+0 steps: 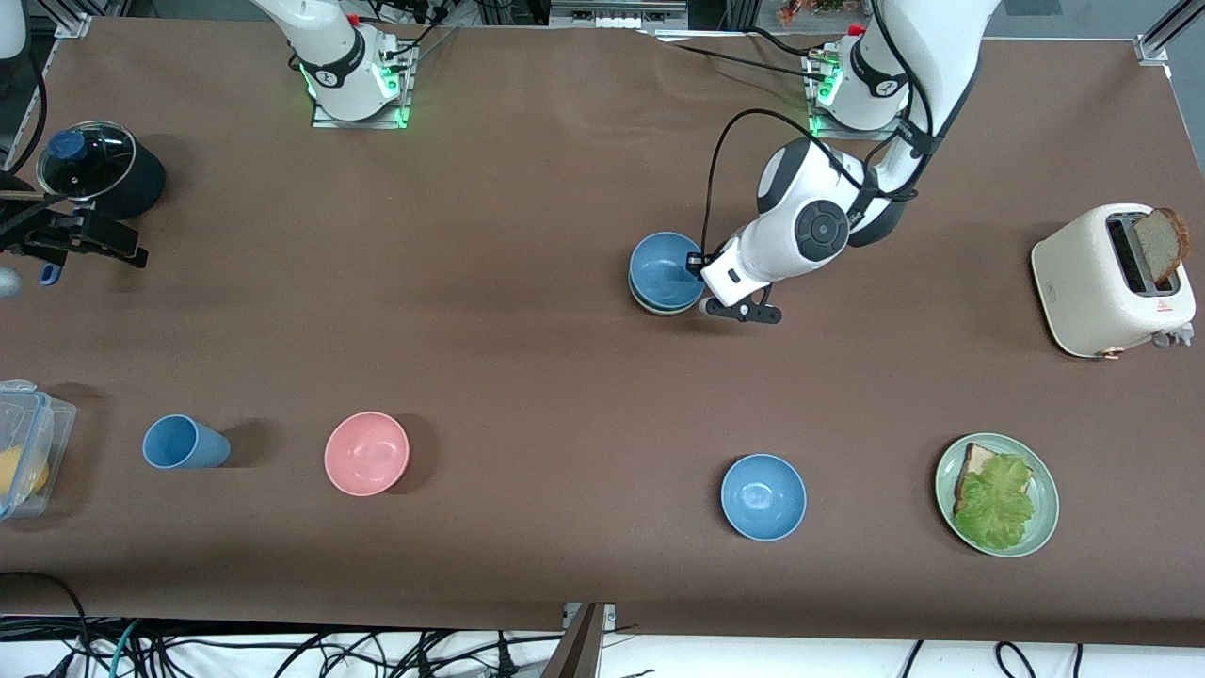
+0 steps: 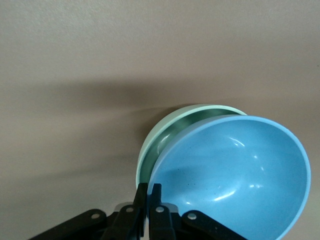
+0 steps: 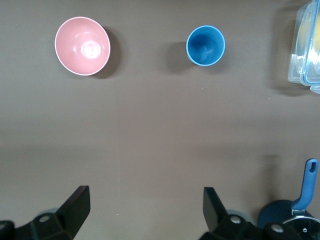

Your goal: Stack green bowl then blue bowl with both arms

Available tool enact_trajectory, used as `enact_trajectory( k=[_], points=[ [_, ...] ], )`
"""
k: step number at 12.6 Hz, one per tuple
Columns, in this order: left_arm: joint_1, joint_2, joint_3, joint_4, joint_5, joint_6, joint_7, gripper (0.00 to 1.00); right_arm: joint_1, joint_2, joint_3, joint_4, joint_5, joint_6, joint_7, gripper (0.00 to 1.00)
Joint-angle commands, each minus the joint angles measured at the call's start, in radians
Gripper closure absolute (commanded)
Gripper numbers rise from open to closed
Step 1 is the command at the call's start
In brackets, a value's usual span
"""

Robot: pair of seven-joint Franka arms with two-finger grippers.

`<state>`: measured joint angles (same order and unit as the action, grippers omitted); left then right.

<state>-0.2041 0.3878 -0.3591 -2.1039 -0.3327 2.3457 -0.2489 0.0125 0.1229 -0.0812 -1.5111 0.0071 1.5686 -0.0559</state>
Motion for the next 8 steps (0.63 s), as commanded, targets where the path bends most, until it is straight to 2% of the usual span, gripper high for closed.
enact_trajectory(
  k=[1, 2, 3, 4, 5, 6, 7, 8],
  points=[
    [-0.005, 0.002, 0.000, -0.008, -0.009, 0.014, -0.010, 1.00, -0.019, 0.003, 0.015, 0.011, -0.009, -0.016, 0.005, 0.00],
    [-0.005, 0.003, 0.000, -0.008, -0.009, 0.014, -0.010, 0.95, -0.017, 0.004, 0.015, 0.011, -0.009, -0.018, 0.007, 0.00],
    [-0.003, 0.005, 0.002, -0.008, -0.011, 0.012, -0.009, 0.84, -0.017, 0.006, 0.015, 0.011, -0.009, -0.021, 0.007, 0.00],
    [-0.003, 0.005, 0.003, -0.008, -0.011, 0.010, -0.009, 0.77, -0.016, 0.006, 0.015, 0.011, -0.007, -0.022, 0.007, 0.00],
    [-0.003, 0.005, 0.005, -0.007, -0.011, 0.010, -0.009, 0.65, -0.016, 0.007, 0.017, 0.011, -0.009, -0.022, 0.007, 0.00],
    [-0.003, 0.003, 0.008, -0.007, -0.011, 0.010, -0.009, 0.46, -0.016, 0.007, 0.015, 0.011, -0.007, -0.024, 0.007, 0.00],
    [-0.001, -0.004, 0.009, -0.007, -0.011, 0.007, -0.007, 0.01, -0.016, 0.007, 0.015, 0.011, -0.009, -0.028, 0.007, 0.00],
    [0.000, -0.018, 0.009, -0.007, -0.011, 0.003, -0.010, 0.00, -0.016, 0.009, 0.015, 0.012, -0.009, -0.032, 0.007, 0.00]
  ],
)
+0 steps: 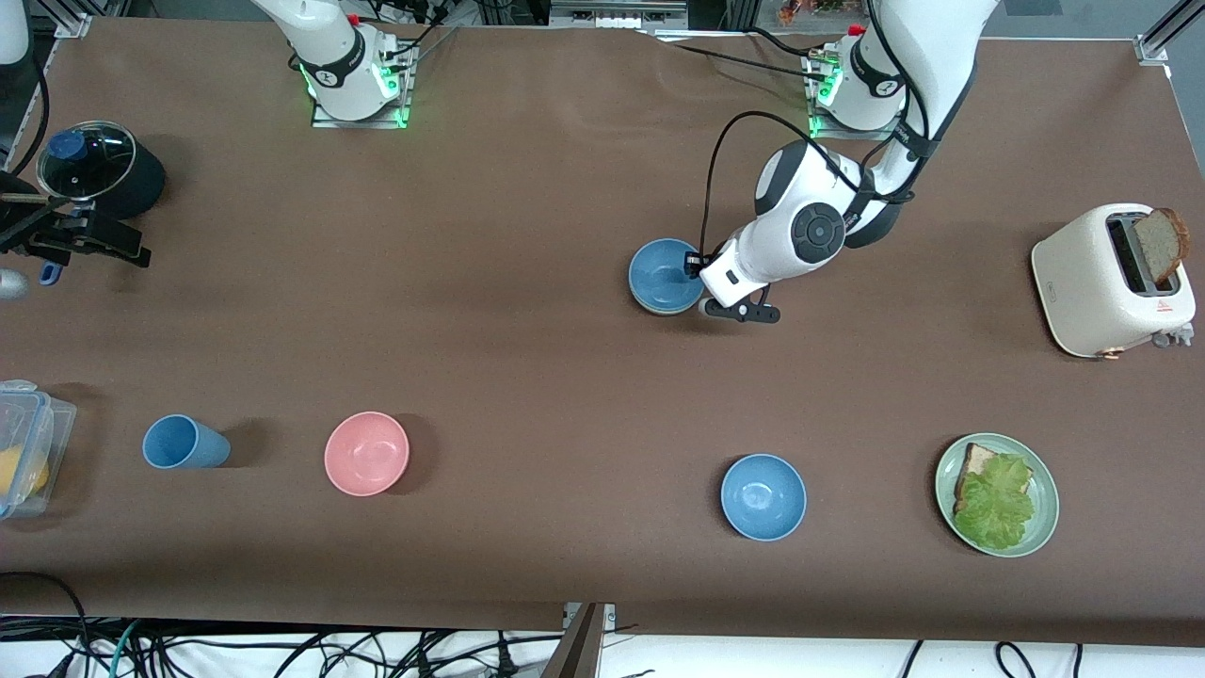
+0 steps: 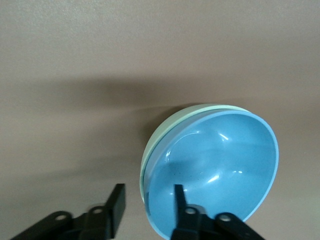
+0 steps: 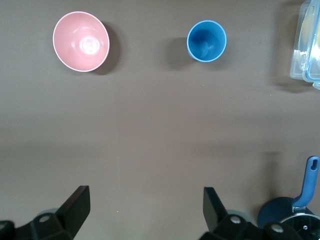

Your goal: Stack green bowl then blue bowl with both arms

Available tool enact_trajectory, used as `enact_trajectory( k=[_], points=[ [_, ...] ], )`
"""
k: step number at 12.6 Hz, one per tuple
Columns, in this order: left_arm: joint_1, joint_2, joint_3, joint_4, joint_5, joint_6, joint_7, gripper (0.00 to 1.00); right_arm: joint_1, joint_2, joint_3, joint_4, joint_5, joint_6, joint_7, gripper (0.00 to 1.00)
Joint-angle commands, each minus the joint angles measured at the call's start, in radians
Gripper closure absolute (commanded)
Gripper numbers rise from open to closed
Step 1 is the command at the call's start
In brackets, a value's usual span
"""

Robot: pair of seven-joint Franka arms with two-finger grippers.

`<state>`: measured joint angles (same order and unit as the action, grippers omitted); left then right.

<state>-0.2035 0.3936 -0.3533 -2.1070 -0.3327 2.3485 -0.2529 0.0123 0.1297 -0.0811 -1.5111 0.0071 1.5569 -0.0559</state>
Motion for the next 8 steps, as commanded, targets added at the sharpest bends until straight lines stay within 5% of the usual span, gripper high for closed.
enact_trajectory(
  k=[1, 8],
  points=[
    [0.010, -0.048, 0.002, -0.005, -0.011, -0.003, -0.006, 0.00, -0.015, 0.002, 0.015, 0.011, -0.009, -0.020, 0.007, 0.00],
    [0.209, -0.323, 0.002, -0.048, -0.011, -0.064, 0.003, 0.00, -0.011, 0.007, 0.020, 0.014, -0.010, -0.020, 0.008, 0.00]
  ],
)
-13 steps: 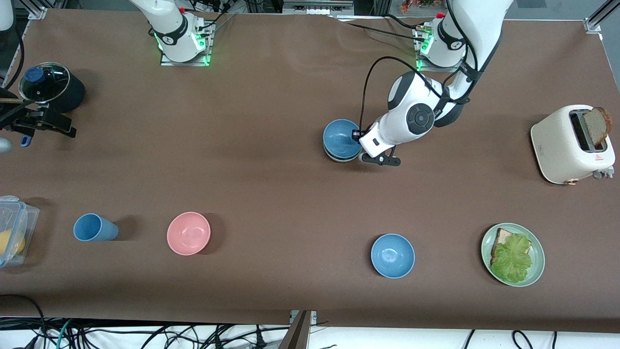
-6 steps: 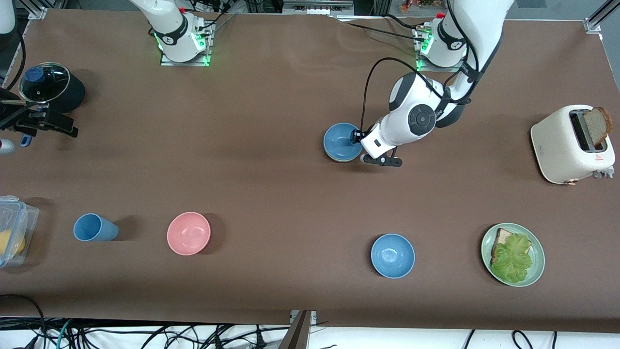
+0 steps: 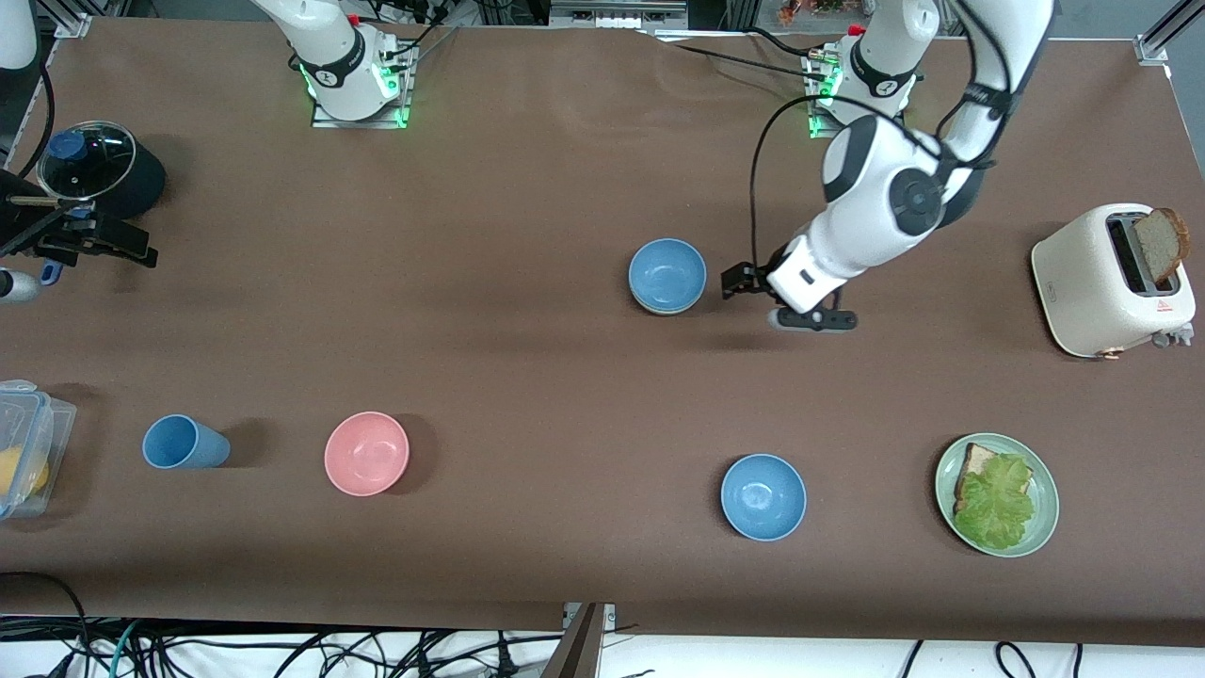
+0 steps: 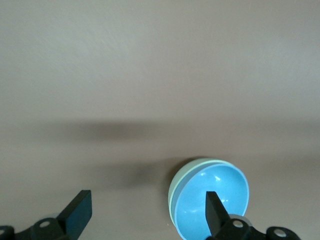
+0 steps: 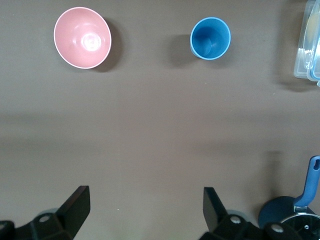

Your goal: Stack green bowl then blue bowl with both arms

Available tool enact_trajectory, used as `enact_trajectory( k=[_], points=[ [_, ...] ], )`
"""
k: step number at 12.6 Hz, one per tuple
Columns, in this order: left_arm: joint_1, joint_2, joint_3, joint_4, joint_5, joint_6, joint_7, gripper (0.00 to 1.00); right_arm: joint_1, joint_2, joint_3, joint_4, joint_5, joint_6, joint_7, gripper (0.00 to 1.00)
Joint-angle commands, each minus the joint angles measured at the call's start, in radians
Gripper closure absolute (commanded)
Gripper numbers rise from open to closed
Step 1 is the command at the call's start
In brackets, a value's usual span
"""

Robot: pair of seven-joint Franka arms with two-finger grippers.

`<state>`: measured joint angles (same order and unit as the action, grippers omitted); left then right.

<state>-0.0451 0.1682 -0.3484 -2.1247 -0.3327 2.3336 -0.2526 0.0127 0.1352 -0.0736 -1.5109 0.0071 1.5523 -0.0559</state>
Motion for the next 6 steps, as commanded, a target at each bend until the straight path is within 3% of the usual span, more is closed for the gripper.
enact_trajectory(
  k=[1, 4, 6],
  points=[
    [0.065, -0.117, 0.024, 0.007, -0.009, -0.131, 0.001, 0.00, -0.011, 0.001, 0.012, 0.014, -0.012, -0.015, 0.008, 0.00],
    [0.054, -0.130, 0.167, 0.257, 0.209, -0.481, -0.001, 0.00, -0.011, 0.001, 0.011, 0.014, -0.012, -0.015, 0.007, 0.00],
    [0.038, -0.137, 0.244, 0.406, 0.244, -0.702, 0.004, 0.00, -0.011, 0.001, 0.011, 0.014, -0.010, -0.015, 0.007, 0.00]
  ],
)
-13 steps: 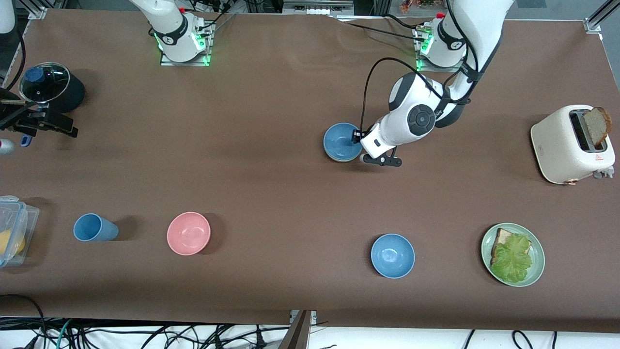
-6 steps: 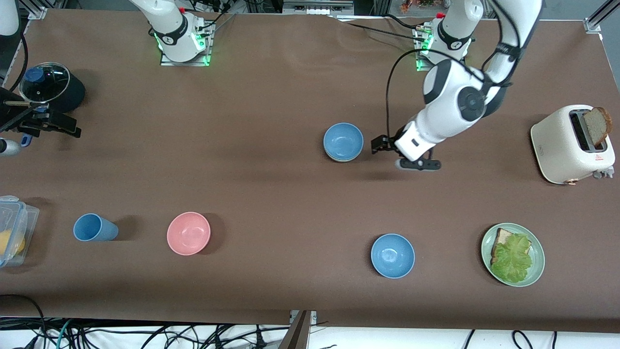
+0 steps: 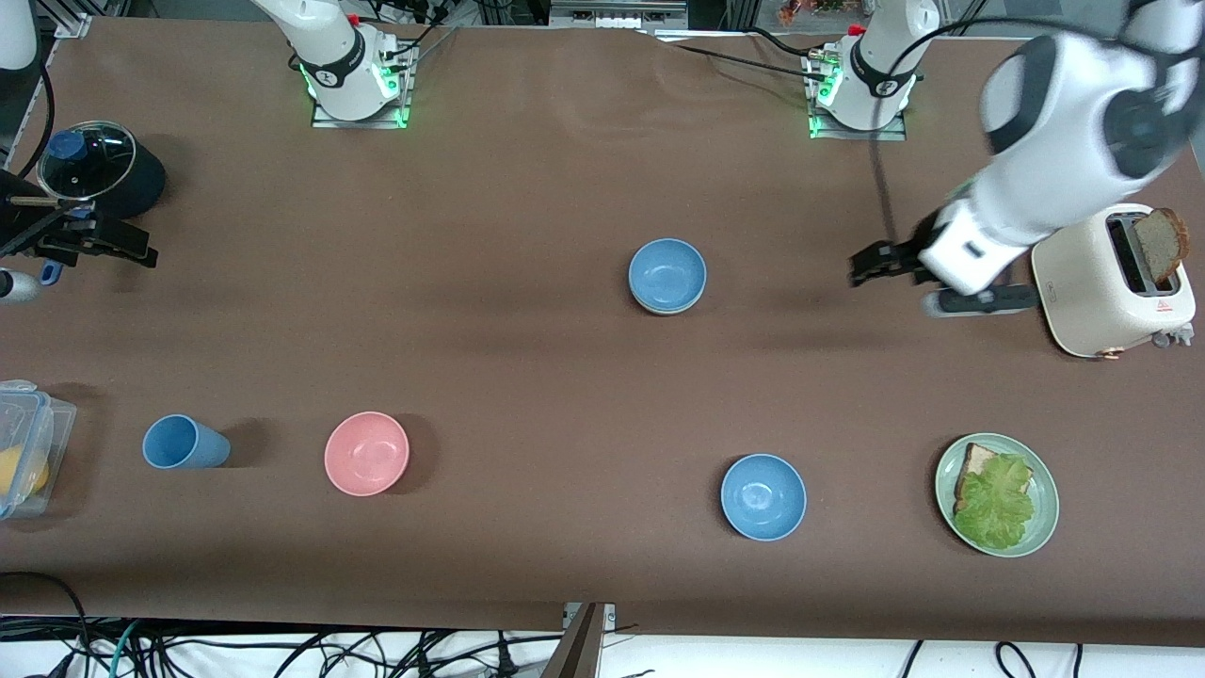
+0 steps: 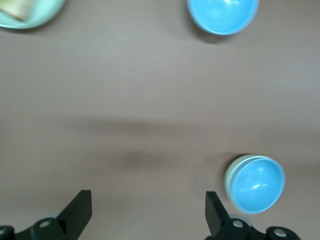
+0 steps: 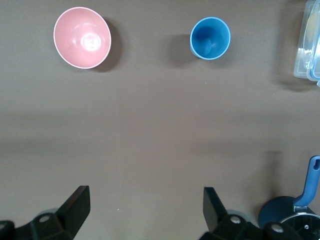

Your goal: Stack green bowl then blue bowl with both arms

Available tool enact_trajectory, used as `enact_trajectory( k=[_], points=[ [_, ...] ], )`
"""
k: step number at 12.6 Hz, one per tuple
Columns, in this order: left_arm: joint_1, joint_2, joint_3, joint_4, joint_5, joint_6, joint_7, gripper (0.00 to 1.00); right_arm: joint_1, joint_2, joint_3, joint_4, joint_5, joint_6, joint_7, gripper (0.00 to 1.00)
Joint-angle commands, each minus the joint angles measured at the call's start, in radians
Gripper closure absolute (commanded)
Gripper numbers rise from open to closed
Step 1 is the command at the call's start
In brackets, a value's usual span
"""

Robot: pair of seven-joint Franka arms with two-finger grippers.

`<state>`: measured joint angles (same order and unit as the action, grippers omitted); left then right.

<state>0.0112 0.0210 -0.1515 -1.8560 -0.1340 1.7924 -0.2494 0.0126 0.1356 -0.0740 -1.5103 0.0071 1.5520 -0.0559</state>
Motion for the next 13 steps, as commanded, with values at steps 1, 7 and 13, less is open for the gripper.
enact_trajectory(
  k=[1, 7, 13],
  points=[
    [-0.022, 0.005, 0.084, 0.180, 0.050, -0.227, -0.001, 0.00, -0.011, 0.001, 0.011, 0.013, -0.010, -0.015, 0.007, 0.00],
    [-0.046, 0.013, 0.152, 0.290, 0.145, -0.354, -0.022, 0.00, -0.014, 0.001, 0.008, 0.013, -0.010, -0.015, 0.007, 0.00],
    [-0.066, 0.017, 0.141, 0.310, 0.146, -0.352, -0.021, 0.00, -0.014, 0.001, 0.008, 0.013, -0.009, -0.013, 0.007, 0.00]
  ],
)
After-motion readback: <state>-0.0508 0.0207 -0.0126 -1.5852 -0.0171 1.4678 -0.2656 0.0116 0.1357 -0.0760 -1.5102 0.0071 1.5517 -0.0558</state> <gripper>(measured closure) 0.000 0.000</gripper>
